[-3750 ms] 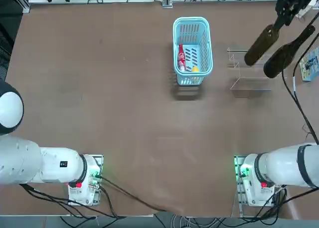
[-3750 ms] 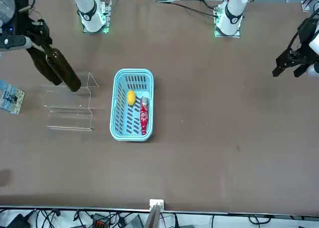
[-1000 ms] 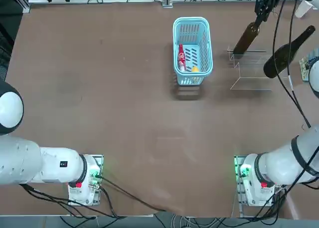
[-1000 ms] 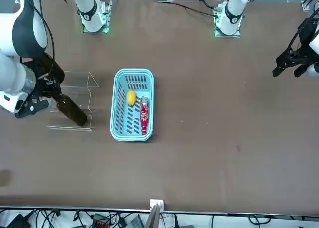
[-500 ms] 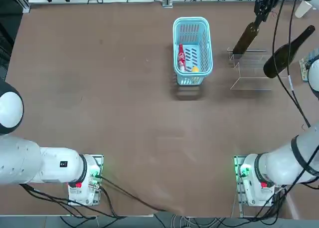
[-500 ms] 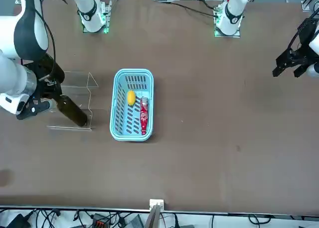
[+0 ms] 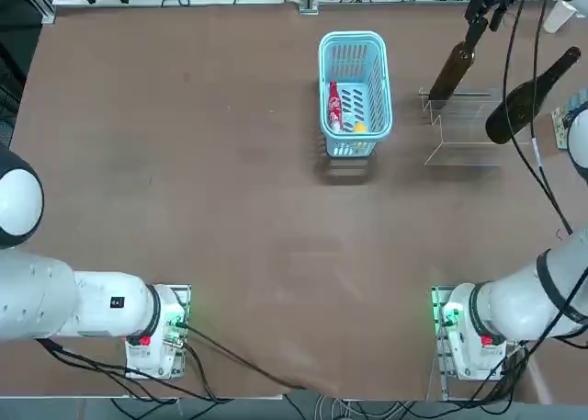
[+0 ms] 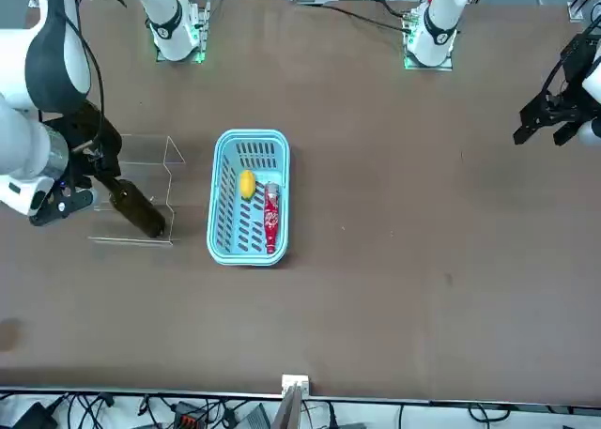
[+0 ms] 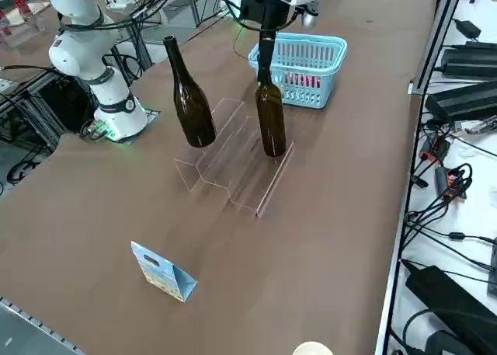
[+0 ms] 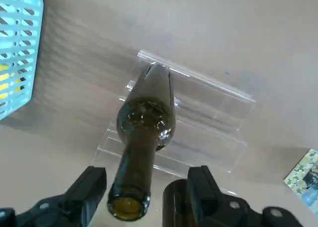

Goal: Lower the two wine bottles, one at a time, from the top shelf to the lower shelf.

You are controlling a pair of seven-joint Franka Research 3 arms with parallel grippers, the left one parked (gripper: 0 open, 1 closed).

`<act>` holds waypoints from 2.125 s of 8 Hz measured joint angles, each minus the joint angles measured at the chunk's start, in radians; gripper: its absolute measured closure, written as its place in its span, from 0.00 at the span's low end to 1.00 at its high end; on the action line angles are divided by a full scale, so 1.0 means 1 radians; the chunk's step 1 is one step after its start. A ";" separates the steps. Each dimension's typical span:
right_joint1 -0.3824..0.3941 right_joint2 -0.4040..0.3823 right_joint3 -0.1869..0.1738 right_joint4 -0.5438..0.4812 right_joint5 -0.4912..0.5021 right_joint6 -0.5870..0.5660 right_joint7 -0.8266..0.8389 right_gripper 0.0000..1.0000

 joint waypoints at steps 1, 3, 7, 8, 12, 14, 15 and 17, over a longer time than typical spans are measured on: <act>0.000 -0.007 0.000 0.013 0.000 -0.004 0.000 0.00; 0.000 -0.049 0.000 0.046 0.000 -0.054 -0.003 0.00; -0.022 -0.206 -0.014 0.079 -0.010 -0.229 -0.003 0.00; -0.031 -0.239 -0.035 0.074 -0.011 -0.264 -0.007 0.00; -0.038 -0.326 -0.101 -0.007 -0.041 -0.287 -0.065 0.01; -0.038 -0.356 -0.124 -0.073 -0.041 -0.272 -0.070 0.04; -0.038 -0.368 -0.132 -0.107 -0.041 -0.257 -0.070 0.05; -0.038 -0.386 -0.137 -0.161 -0.041 -0.239 -0.070 0.06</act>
